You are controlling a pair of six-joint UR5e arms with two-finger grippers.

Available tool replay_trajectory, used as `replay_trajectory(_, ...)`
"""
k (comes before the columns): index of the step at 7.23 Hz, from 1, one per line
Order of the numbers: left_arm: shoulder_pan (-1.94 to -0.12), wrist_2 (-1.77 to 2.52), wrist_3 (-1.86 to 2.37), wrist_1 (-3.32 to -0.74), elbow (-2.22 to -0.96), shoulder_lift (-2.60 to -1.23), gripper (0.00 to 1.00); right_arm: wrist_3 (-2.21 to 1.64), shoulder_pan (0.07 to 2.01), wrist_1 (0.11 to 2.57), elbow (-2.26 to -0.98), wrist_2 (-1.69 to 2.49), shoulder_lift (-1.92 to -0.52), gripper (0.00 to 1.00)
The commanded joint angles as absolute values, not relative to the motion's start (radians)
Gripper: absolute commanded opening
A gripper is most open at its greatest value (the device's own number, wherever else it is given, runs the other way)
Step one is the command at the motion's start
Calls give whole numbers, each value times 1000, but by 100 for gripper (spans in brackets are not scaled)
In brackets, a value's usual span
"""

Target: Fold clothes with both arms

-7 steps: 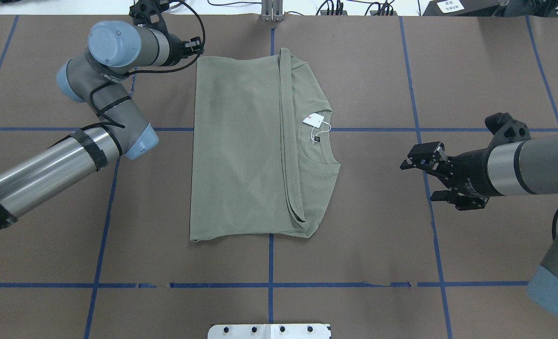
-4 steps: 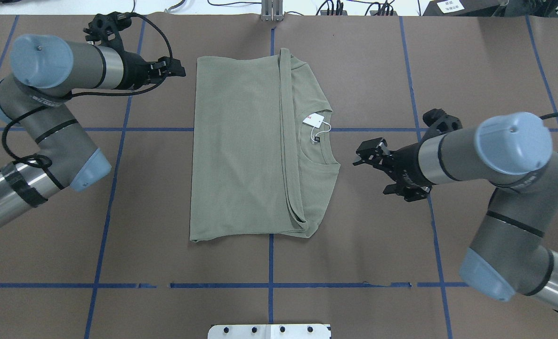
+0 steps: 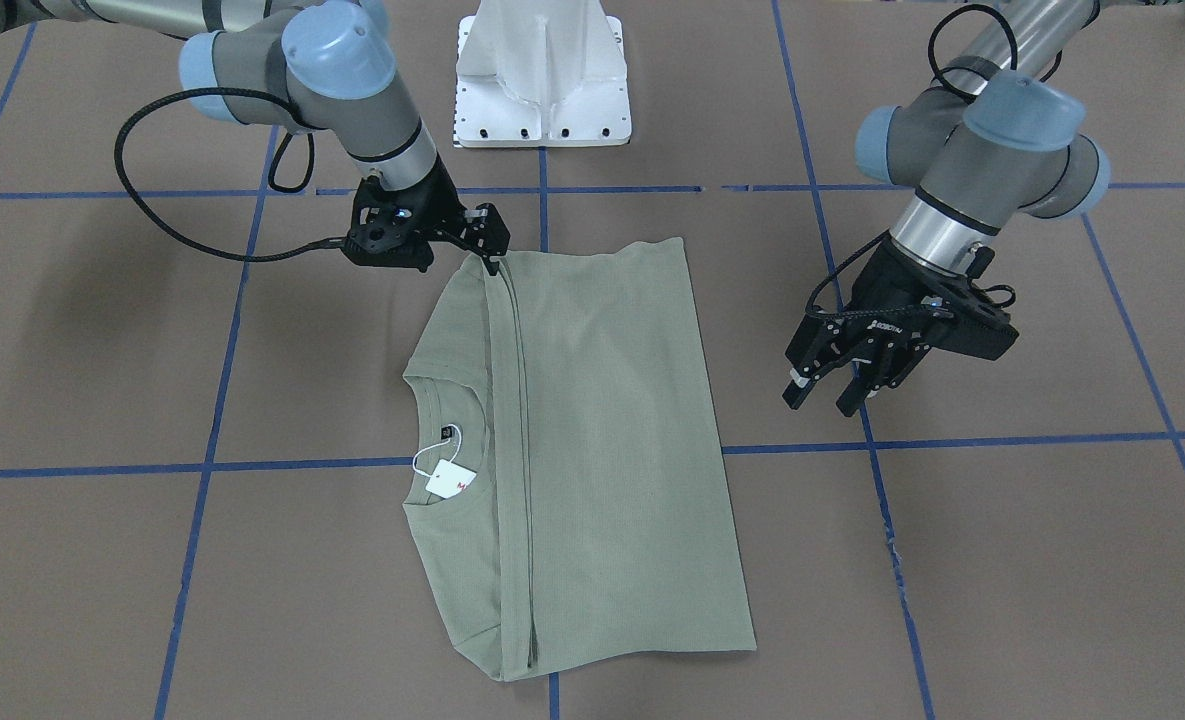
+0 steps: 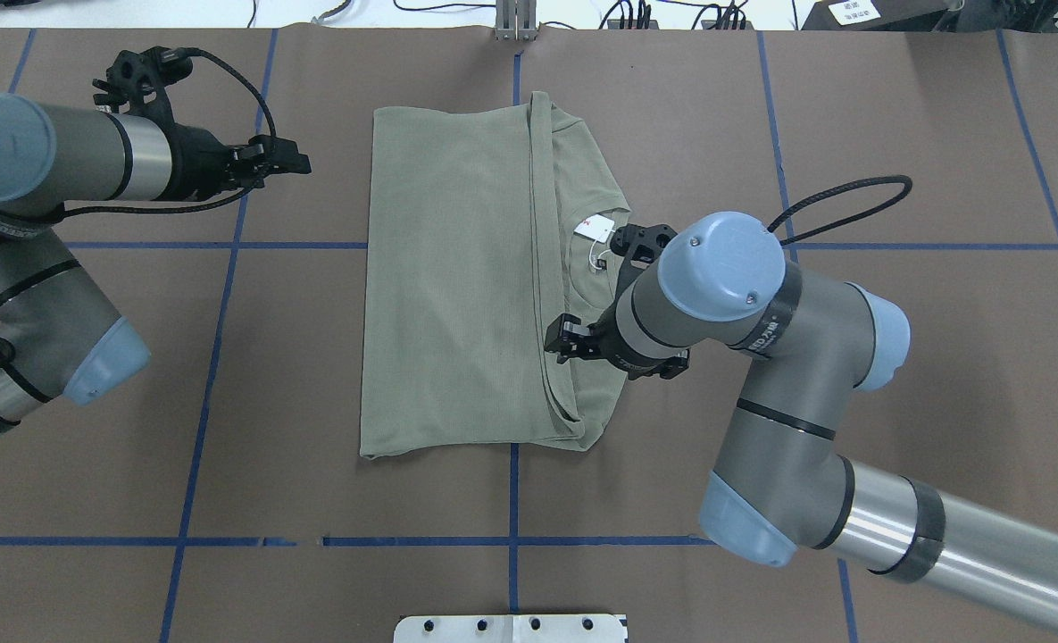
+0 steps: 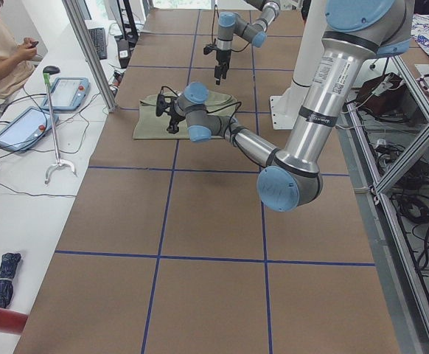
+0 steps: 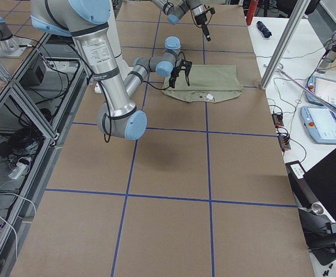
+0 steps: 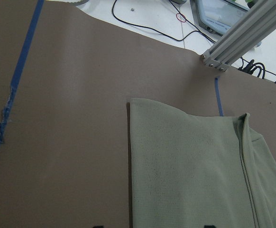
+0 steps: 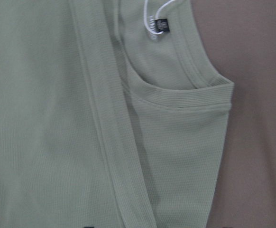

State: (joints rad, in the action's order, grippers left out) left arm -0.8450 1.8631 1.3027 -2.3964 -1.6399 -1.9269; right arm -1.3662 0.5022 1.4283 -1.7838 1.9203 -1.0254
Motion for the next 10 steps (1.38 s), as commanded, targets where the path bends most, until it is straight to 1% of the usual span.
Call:
replay_trajectory(1, -844, 1864, 1310, -2396, -1641, -1921, 76, -1073, 479, 1585, -1717, 1914, -915, 81)
replay_trajectory(2, -844, 1864, 1310, -2395, -1641, -1921, 76, -992, 451, 1648, -1723, 1858, -896, 73)
replay_trajectory(3, -844, 1864, 1312, -2395, -1638, -1921, 76, -923, 383, 1652, -1717, 1735, -896, 68)
replay_trajectory(4, -844, 1864, 1312, -2395, -1638, -1921, 76, -843, 374, 1652, -1717, 1721, -905, 62)
replay_trajectory(7, -842, 1864, 1324, -2396, -1640, -1907, 76, -802, 332, 1657, -1703, 1683, -908, 60)
replay_trajectory(8, -842, 1864, 1324, -2396, -1641, -1907, 76, -802, 322, 1657, -1701, 1678, -905, 58)
replay_trajectory(9, -842, 1864, 1325, -2396, -1641, -1907, 76, -802, 324, 1657, -1700, 1678, -908, 28)
replay_trajectory(10, -842, 1864, 1325, -2396, -1643, -1907, 76, -801, 325, 1658, -1701, 1678, -910, 0)
